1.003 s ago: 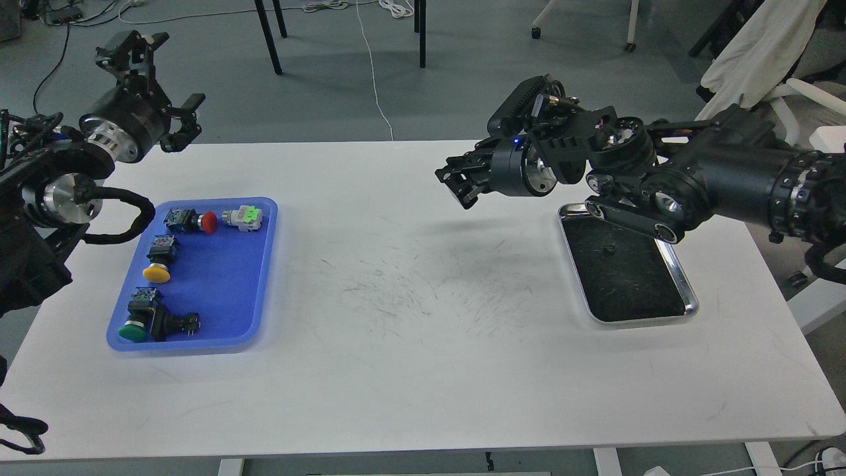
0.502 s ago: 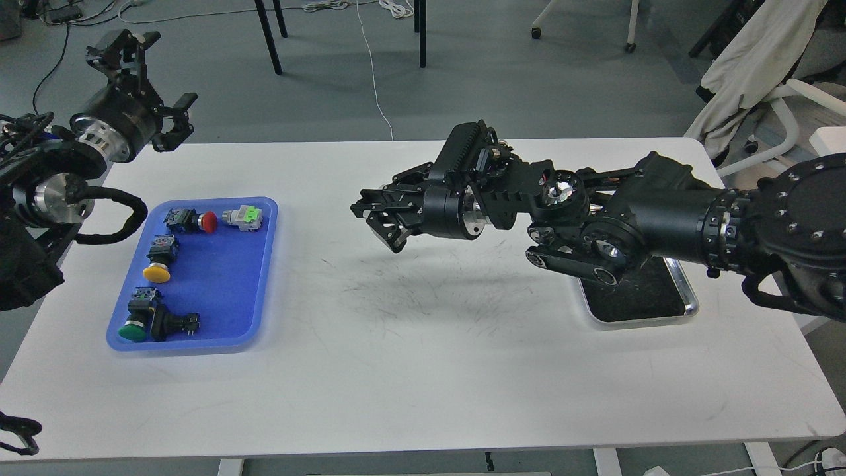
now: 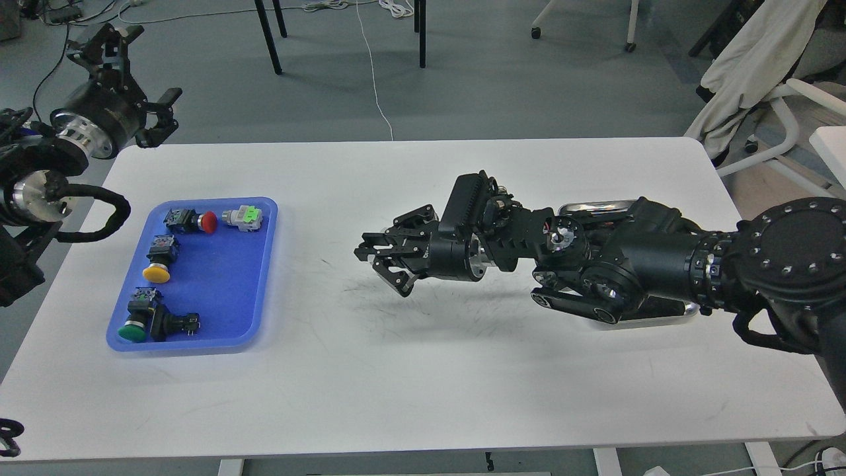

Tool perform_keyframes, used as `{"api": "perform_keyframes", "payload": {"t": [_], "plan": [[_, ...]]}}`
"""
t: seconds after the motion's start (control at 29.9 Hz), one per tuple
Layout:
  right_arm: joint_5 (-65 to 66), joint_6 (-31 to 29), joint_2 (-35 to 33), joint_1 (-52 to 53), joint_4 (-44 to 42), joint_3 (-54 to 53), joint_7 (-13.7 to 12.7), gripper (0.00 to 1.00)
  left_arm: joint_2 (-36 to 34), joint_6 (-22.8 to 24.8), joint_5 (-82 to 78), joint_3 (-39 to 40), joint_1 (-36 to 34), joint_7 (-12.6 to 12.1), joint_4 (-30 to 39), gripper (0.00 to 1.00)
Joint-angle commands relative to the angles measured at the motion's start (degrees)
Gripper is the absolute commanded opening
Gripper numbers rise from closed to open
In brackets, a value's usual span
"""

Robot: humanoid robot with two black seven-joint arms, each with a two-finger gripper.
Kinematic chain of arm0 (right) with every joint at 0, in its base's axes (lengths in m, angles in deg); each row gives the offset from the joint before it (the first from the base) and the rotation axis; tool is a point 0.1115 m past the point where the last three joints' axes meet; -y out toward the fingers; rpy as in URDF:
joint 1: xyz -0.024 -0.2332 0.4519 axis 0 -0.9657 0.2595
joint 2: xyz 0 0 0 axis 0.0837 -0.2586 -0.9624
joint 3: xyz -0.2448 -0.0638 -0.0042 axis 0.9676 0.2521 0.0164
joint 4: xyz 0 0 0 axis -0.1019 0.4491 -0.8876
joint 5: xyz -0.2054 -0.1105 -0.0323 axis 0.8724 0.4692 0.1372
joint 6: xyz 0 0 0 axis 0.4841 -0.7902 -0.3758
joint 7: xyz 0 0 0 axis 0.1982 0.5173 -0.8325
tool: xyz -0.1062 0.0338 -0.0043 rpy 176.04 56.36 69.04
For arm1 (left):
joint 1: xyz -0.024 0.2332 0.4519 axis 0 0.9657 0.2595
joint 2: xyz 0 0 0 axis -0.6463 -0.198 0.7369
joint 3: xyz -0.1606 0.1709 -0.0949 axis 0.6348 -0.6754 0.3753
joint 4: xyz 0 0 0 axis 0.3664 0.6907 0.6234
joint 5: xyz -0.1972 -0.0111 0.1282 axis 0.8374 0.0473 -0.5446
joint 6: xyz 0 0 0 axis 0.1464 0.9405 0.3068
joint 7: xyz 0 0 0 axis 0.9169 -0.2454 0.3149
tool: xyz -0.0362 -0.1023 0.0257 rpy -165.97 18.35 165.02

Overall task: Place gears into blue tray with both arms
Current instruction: 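Lift the black part and carry it toward the table centre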

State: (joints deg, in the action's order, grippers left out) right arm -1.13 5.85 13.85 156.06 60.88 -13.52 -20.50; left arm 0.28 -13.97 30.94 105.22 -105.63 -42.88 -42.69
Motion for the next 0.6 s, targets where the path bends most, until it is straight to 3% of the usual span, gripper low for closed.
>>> {"api": "perform_keyframes", "payload": {"t": [0.0,0.57], "plan": [[1.7,0.6,0.0,-2.0,-1.6,0.0,0.4,0.01,-1.9,0.0,0.0,0.0,0.1,0.0,1.2,0.99],[4.8,0.6,0.0,-6.5,-3.3,0.1,1.7,0.01,-5.0,-0.1,0.0,0.0,0.3,0.0,3.1,0.99]]}}
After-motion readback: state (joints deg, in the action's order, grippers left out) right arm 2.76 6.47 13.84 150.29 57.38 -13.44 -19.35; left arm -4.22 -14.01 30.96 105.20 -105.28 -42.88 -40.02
